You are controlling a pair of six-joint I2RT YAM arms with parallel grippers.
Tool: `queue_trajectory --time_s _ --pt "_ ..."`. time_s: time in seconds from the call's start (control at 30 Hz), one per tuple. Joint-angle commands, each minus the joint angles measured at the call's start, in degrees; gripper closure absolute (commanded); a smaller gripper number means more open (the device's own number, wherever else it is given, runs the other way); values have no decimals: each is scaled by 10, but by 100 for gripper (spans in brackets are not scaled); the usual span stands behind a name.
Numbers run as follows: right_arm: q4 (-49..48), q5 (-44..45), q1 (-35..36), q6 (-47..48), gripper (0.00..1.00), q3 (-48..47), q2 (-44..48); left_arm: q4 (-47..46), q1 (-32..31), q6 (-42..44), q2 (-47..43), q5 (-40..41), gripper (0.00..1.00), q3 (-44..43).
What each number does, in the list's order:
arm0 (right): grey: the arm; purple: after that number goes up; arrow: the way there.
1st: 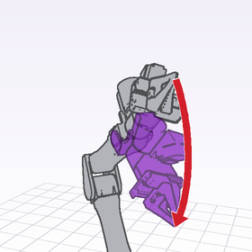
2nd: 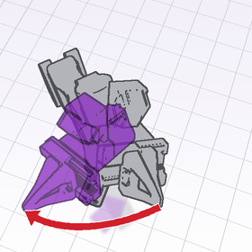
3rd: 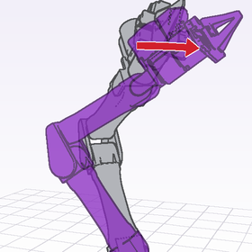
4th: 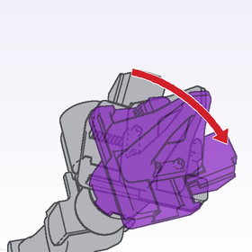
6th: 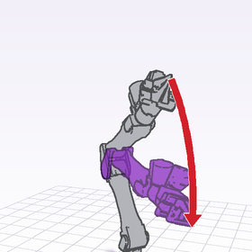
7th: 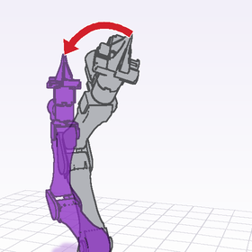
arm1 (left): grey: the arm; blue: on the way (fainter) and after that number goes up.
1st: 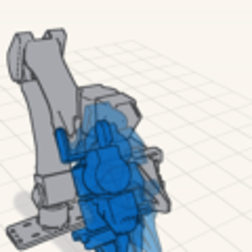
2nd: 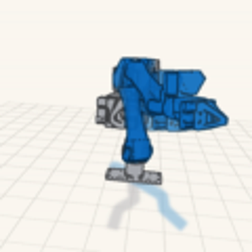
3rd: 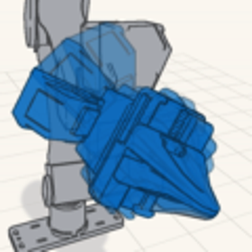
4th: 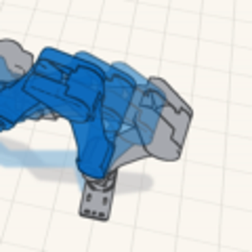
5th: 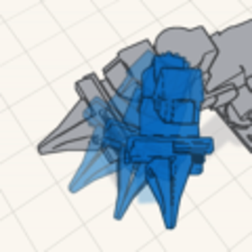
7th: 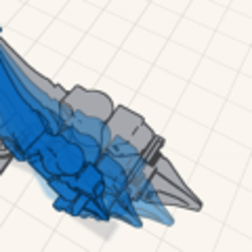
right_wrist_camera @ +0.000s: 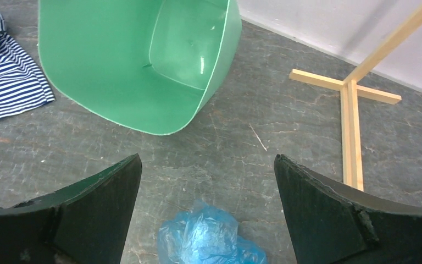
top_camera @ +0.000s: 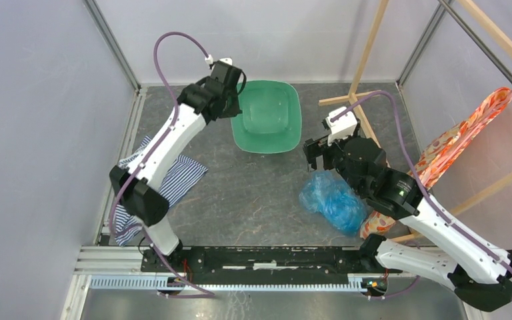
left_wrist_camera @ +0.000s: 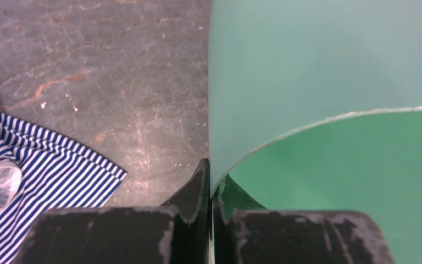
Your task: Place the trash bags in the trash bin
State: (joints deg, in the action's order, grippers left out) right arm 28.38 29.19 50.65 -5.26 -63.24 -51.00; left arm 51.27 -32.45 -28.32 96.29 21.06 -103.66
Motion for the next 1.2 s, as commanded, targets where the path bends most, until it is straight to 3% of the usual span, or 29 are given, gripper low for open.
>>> queue_trajectory --time_s 0.0,0.33,0.5,0.77,1.17 --pt "-5 -39 4 -5 2 -16 0 107 45 -22 51 -81 98 -110" --pt "34 -65 4 -1 2 -37 -21 153 127 4 115 -153 95 -195" --pt "41 -74 3 -1 2 -45 -28 158 140 4 138 -172 80 -233" --pt "46 -76 4 -3 2 -45 -33 145 146 6 158 -162 64 -240" --pt "68 -47 4 -7 2 -13 -44 100 174 19 173 -143 48 -235"
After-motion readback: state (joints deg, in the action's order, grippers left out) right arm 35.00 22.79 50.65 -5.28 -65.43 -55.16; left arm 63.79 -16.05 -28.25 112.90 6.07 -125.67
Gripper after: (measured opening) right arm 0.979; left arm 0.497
